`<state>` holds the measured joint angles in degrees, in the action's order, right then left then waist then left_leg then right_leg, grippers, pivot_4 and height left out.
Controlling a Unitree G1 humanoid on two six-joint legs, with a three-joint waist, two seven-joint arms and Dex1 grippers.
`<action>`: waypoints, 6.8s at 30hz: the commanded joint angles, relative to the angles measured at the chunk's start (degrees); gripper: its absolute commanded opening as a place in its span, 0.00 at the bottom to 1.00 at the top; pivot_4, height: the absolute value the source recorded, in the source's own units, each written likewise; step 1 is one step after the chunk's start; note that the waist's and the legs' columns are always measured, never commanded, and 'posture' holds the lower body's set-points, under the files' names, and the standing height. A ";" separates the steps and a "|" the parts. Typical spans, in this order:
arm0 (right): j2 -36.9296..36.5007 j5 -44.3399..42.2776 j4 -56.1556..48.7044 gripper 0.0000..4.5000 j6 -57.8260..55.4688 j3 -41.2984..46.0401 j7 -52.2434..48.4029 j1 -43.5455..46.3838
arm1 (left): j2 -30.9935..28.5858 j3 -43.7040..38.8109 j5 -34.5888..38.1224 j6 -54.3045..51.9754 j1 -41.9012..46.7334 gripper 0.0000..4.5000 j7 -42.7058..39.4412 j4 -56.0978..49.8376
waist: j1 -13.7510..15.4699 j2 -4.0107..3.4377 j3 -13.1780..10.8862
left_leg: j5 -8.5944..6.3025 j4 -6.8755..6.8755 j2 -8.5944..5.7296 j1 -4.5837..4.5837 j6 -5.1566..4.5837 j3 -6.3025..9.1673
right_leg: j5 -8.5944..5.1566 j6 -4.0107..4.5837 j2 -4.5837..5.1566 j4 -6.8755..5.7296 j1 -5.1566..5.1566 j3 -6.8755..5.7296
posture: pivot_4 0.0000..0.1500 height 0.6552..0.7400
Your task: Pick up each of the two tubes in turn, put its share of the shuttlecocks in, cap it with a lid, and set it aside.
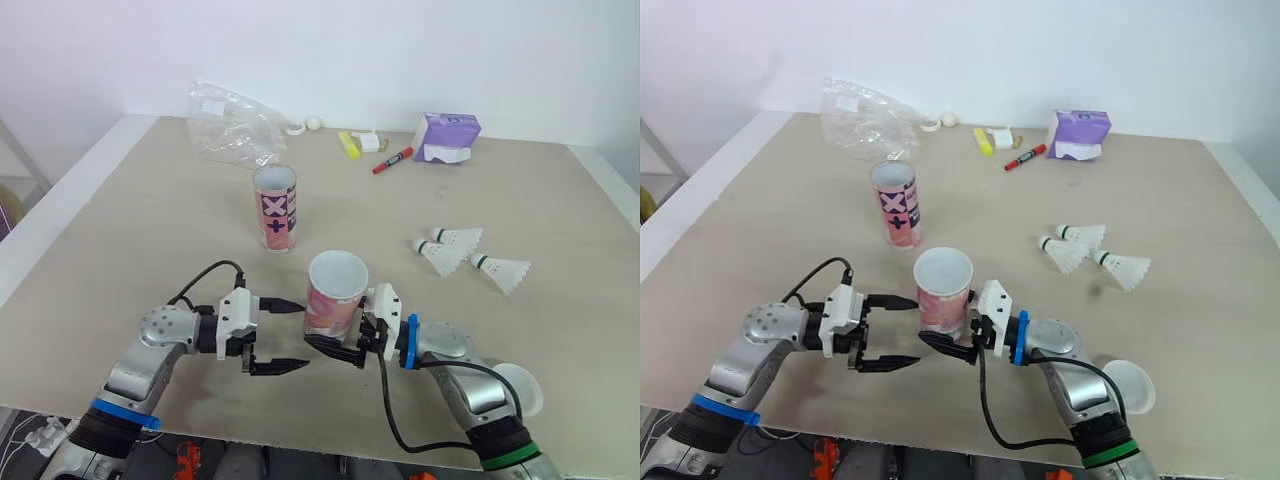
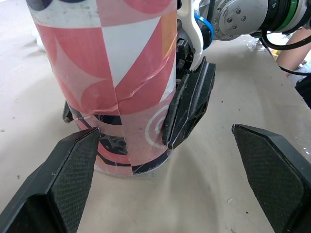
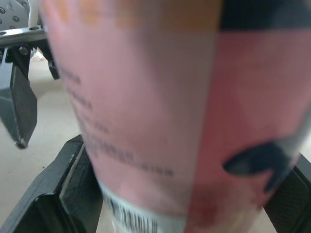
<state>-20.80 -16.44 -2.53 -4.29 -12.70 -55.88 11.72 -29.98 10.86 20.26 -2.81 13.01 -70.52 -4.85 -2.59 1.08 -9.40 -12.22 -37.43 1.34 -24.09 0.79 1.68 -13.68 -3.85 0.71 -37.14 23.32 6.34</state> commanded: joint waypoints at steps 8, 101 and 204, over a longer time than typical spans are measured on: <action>0.93 -0.47 -0.25 0.81 0.49 0.15 0.00 1.41 | -0.13 0.06 -0.06 0.89 0.76 1.00 -0.26 0.34 | 0.00 0.00 0.00 | 0.00 0.00 0.06 0.01 0.00 0.00 | 0.02 0.03 -0.06 0.00 0.00 0.00 | 1.00 1.00; -1.93 -16.15 -25.50 0.99 -13.15 55.18 37.44 -41.94 | 6.85 1.31 3.67 -2.88 6.07 1.00 0.87 1.57 | -0.28 -0.64 0.03 | -0.02 0.39 0.18 0.56 0.02 -0.88 | -0.01 -0.01 -0.31 0.03 0.04 1.12 | 1.00 1.00; -18.04 -15.62 -16.24 1.00 -8.61 21.43 -1.59 -6.59 | 9.71 -3.32 -14.87 11.80 31.36 0.63 9.76 39.07 | -0.01 0.28 -0.45 | -0.10 0.69 0.00 0.49 0.22 -0.41 | 0.05 0.02 -0.32 -0.04 -0.05 0.81 | 1.00 1.00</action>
<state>-38.04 -30.12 -15.90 -12.63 6.92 -56.72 5.34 -19.13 6.97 4.46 10.55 44.37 -58.02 39.81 -2.60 1.36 -9.84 -12.32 -36.74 1.34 -23.60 1.01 1.27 -13.64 -3.83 0.40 -37.18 23.27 7.14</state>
